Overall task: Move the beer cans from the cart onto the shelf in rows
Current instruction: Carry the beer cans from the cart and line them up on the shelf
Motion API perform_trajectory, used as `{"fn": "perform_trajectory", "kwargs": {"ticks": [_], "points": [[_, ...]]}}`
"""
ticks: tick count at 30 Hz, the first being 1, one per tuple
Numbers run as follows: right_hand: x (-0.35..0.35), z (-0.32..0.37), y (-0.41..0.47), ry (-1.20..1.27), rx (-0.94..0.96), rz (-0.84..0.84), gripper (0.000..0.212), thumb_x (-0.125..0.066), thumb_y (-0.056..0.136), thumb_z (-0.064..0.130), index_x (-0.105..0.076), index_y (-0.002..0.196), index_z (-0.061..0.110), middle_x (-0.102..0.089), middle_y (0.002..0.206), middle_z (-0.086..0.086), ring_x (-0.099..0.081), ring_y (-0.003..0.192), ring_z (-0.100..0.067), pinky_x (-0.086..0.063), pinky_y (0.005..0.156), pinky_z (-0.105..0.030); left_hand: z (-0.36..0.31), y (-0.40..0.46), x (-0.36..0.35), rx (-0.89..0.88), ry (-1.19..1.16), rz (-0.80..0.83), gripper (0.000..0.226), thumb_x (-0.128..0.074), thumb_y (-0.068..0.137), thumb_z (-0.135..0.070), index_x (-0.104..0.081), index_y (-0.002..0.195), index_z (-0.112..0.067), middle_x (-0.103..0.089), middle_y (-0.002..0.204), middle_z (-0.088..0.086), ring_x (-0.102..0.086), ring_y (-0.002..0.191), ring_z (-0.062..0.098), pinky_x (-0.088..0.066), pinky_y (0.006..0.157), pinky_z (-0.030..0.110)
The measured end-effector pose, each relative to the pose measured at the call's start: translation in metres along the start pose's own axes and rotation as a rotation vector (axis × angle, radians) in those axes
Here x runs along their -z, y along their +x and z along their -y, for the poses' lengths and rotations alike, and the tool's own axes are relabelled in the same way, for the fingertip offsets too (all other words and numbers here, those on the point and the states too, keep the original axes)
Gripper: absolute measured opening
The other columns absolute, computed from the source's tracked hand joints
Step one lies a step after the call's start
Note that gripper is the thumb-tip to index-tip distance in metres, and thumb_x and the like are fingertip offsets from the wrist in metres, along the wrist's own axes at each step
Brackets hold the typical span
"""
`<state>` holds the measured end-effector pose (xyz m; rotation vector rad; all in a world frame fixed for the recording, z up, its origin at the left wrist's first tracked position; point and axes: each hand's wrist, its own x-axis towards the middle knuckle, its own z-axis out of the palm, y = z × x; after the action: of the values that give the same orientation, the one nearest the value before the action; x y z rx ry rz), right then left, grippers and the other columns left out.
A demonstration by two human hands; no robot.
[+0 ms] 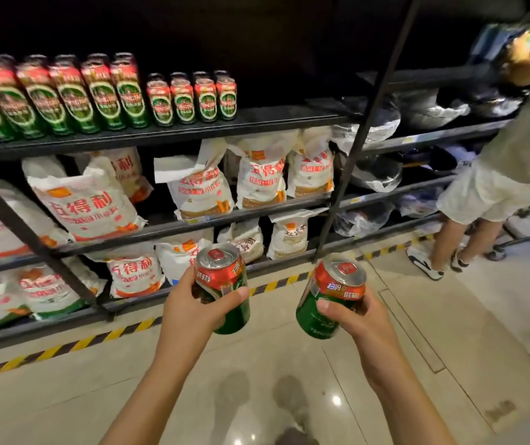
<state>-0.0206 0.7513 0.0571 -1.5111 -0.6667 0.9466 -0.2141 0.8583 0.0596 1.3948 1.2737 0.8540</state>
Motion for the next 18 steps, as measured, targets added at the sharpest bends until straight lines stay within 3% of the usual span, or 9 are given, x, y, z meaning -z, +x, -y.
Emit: {"fn": "perform_trajectory", "kwargs": {"ticks": [4,7,11,15,18], "points": [[0.004,0.009,0.063,0.003,-0.013,-0.003,0.073,-0.081,0.040,0.038,-0.060,0.110,0.034,-0.070,0.101,0.010,-0.063,0.094,-0.004,-0.046,0.071,-0.021,-0.005,0.048,-0.025,0.041,-0.008,-0.007,0.068,-0.082,0.064,-0.030,-0.051,0.124,-0.024,-0.059,0.114,-0.006,-0.053,0.107,0.015,-0.044,0.084,0.029],[0.004,0.021,0.120,-0.004,0.002,0.025,0.060,-0.078,0.050,0.026,-0.061,0.106,0.033,-0.070,0.099,0.010,-0.063,0.093,-0.004,-0.045,0.071,-0.019,-0.022,0.093,-0.051,0.026,-0.004,-0.017,0.059,-0.082,0.065,-0.028,-0.051,0.115,-0.029,-0.058,0.101,-0.016,-0.054,0.097,0.009,-0.046,0.082,0.029],[0.010,0.043,0.192,0.003,0.020,0.088,0.055,-0.078,0.051,0.023,-0.062,0.102,0.032,-0.071,0.094,0.010,-0.065,0.083,0.002,-0.048,0.064,-0.012,-0.052,0.150,-0.084,-0.034,-0.034,-0.047,0.056,-0.081,0.066,-0.027,-0.052,0.114,-0.031,-0.059,0.099,-0.018,-0.052,0.088,-0.003,-0.046,0.077,0.024],[0.018,0.059,0.255,0.002,0.018,0.123,0.061,-0.079,0.049,0.026,-0.062,0.108,0.030,-0.070,0.100,0.008,-0.065,0.089,-0.003,-0.047,0.068,-0.016,-0.071,0.198,-0.108,-0.043,-0.072,-0.075,0.056,-0.081,0.067,-0.022,-0.052,0.115,-0.030,-0.061,0.099,-0.019,-0.054,0.087,-0.006,-0.040,0.064,0.009],[0.018,0.060,0.296,0.012,-0.009,0.137,0.064,-0.080,0.050,0.026,-0.062,0.111,0.029,-0.069,0.103,0.005,-0.064,0.097,-0.009,-0.047,0.072,-0.018,-0.070,0.230,-0.115,-0.006,-0.073,-0.095,0.057,-0.081,0.066,-0.023,-0.053,0.116,-0.029,-0.062,0.103,-0.014,-0.055,0.094,0.000,-0.042,0.071,0.018]]}}
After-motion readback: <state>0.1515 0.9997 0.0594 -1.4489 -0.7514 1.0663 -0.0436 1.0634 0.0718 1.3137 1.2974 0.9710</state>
